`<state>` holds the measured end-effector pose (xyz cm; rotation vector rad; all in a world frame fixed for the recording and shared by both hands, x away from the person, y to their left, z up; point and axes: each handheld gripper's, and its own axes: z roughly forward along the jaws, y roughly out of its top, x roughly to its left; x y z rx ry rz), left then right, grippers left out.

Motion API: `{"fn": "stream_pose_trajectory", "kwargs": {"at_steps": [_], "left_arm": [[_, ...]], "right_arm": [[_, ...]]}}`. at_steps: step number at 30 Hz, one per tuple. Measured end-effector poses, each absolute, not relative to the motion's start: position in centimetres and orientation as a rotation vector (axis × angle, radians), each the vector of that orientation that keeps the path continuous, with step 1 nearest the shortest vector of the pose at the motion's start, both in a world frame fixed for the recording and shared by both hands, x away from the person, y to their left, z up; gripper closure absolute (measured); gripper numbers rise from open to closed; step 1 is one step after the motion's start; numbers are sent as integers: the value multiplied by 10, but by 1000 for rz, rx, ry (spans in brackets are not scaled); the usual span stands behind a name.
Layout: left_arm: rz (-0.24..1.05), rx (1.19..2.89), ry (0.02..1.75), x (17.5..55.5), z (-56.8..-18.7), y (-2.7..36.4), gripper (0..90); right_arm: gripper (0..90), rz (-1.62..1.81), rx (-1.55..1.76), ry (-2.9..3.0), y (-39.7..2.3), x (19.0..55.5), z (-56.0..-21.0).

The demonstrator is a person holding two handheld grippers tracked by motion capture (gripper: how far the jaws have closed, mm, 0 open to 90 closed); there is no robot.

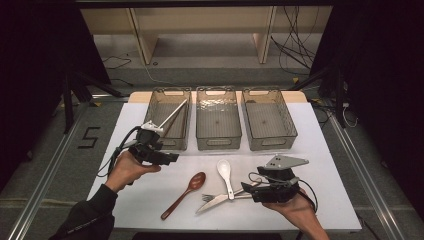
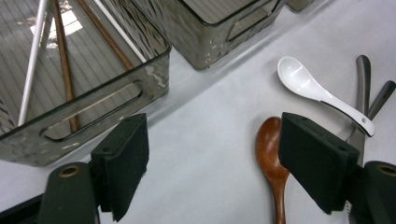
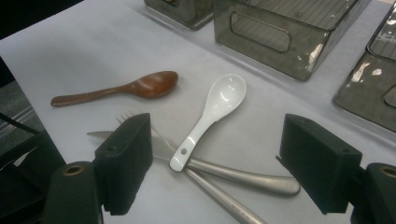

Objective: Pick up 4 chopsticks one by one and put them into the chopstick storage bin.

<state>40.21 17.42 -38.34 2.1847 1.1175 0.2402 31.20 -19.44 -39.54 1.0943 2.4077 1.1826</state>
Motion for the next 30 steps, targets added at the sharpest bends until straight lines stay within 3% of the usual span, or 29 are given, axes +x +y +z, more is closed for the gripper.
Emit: {"fn": "stream_pose_trajectory", "kwargs": {"at_steps": [30], "left_arm": [[188,2347,1097,370,-419,155,190]], "right_arm": [[258,1197,1091,2396,-195,312,-395]]}}
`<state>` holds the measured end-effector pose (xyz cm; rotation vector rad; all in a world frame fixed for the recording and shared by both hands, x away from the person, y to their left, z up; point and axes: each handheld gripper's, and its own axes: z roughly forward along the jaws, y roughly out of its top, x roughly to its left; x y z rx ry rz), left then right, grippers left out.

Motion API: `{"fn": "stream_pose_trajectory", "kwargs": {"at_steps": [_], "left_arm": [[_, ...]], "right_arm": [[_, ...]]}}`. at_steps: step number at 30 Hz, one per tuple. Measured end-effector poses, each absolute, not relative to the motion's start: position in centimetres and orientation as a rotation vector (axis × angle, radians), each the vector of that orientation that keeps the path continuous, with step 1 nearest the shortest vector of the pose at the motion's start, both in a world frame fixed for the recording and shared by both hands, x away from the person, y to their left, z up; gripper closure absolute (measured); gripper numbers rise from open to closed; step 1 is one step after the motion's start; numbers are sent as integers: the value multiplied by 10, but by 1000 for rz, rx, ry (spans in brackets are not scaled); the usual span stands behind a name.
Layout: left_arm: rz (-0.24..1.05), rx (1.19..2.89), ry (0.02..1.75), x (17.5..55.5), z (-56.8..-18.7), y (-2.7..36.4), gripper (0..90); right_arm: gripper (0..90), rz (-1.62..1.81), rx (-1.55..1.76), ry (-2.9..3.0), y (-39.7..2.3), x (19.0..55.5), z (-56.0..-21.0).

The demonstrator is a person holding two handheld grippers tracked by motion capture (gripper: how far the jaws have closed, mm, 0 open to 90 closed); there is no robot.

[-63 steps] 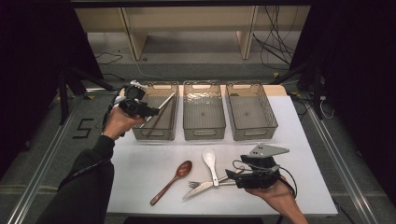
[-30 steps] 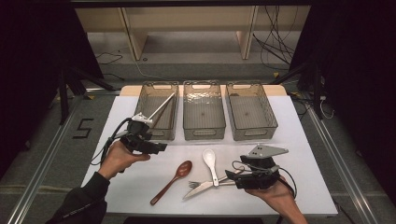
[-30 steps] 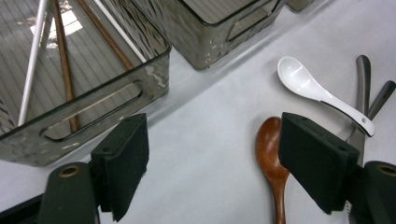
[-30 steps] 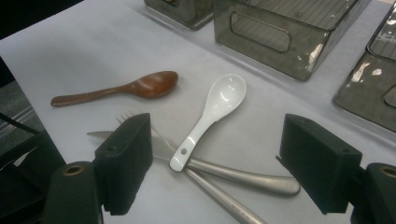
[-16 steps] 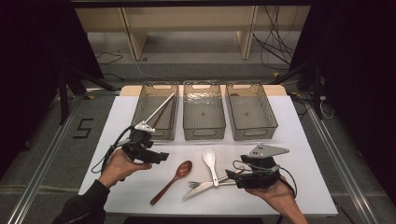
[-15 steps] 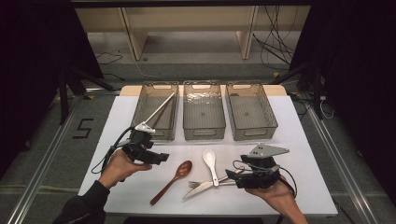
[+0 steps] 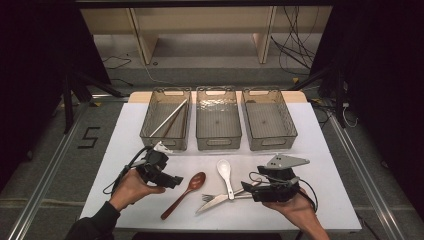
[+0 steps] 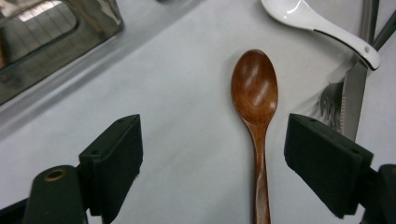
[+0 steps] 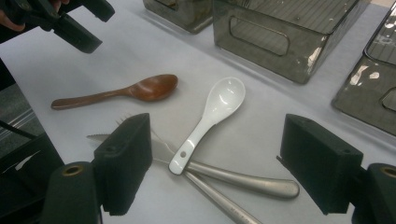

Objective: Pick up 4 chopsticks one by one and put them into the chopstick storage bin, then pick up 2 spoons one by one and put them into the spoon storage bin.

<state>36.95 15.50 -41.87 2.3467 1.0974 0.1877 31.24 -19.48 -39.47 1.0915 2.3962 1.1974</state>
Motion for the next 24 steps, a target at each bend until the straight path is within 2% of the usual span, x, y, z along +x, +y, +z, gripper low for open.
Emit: {"fn": "stream_pose_trajectory", "kwargs": {"at_steps": [13,24], "left_arm": [[161,2449,1076,366,-438,142,210],[97,2547,1042,361,-452,130,345]], "right_arm": [[258,1195,1094,2400,-195,313,-395],[258,1193,1093,2403,-195,313,-396]]}}
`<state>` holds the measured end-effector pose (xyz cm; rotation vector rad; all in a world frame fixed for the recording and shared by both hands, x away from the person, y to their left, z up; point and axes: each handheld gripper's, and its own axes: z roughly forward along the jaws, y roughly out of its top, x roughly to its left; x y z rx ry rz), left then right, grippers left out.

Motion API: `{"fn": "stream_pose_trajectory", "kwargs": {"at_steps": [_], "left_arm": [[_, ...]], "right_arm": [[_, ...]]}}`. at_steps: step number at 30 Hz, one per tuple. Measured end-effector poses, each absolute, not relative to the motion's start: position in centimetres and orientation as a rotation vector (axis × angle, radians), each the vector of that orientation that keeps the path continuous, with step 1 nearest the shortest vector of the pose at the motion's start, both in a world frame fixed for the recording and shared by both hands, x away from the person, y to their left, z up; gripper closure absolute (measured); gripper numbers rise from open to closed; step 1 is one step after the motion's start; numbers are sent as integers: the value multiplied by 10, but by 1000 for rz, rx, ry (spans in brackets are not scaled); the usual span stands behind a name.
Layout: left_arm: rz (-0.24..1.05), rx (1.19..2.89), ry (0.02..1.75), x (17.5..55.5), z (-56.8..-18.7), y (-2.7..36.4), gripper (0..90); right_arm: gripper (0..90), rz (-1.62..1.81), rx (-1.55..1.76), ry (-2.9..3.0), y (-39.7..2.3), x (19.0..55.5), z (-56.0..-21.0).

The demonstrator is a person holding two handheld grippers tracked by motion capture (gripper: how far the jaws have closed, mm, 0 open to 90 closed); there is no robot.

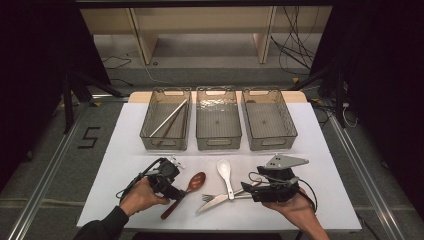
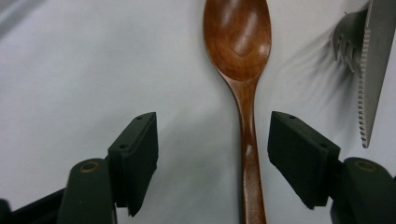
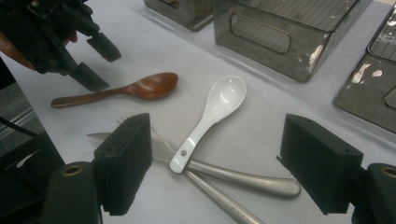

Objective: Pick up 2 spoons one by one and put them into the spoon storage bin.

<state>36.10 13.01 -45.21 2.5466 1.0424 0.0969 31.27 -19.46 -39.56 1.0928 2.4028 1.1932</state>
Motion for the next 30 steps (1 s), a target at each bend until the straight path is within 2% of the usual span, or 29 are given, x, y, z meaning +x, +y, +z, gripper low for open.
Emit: {"fn": "stream_pose_trajectory", "kwargs": {"at_steps": [11,18,30], "left_arm": [[41,2580,1004,360,-457,123,497],[37,2616,955,359,-462,117,635],[64,2635,925,359,-464,117,760]], "right_arm": [[260,1186,1083,2410,-192,312,-395],[260,1181,1076,2415,-191,311,-395],[261,1178,1072,2415,-191,311,-395]]}}
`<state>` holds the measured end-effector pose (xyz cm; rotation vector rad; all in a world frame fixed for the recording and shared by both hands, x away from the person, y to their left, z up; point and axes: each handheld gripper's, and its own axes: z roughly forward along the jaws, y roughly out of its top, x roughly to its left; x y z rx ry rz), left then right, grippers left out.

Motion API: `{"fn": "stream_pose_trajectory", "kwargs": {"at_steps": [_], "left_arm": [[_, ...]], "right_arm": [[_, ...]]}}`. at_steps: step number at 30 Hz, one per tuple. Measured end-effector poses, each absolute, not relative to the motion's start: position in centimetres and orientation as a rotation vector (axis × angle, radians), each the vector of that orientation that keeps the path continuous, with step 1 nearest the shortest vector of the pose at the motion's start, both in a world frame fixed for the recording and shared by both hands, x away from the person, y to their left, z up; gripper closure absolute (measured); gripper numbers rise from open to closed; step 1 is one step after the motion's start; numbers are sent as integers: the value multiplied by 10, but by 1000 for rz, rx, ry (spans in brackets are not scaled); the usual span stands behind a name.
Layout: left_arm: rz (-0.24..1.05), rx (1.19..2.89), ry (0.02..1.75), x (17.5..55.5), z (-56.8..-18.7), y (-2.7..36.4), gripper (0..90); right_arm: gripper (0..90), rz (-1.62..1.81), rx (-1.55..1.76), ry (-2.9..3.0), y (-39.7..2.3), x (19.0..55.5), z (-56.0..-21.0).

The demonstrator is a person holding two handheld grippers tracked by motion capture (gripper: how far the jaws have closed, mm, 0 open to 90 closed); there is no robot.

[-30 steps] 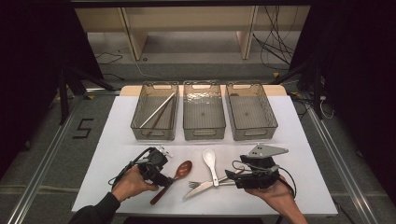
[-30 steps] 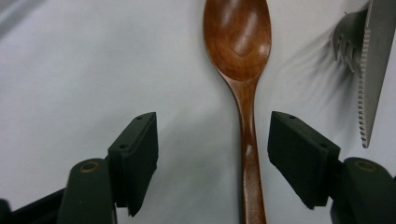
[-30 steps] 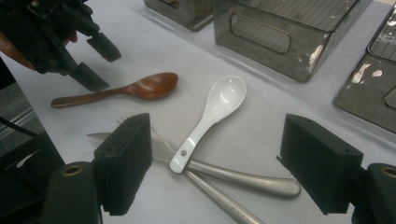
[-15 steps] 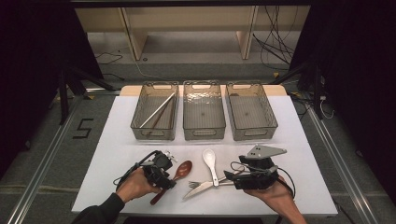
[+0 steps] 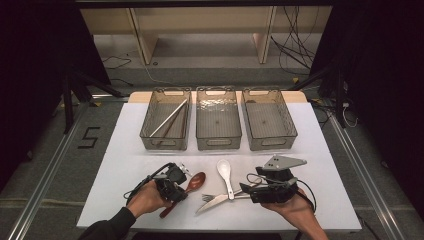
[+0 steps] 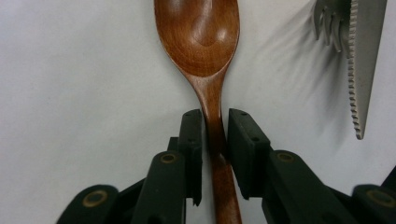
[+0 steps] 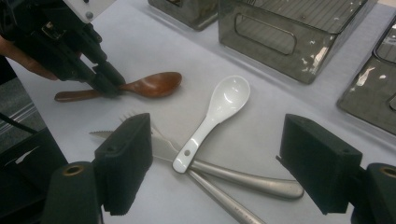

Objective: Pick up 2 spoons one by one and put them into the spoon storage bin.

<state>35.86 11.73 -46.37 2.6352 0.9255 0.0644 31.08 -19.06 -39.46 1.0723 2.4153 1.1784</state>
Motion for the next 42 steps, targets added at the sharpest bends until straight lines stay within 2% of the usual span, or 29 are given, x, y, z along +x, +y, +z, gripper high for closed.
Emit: {"fn": "stream_pose_trajectory", "kwargs": {"at_steps": [8,15,42], "left_arm": [[74,2620,904,359,-464,121,809],[115,2579,928,364,-461,131,811],[120,2359,963,372,-436,155,810]], "right_arm": [[263,1177,1069,2417,-190,311,-395],[263,1177,1072,2414,-191,311,-394],[262,1187,1085,2395,-193,312,-395]]}}
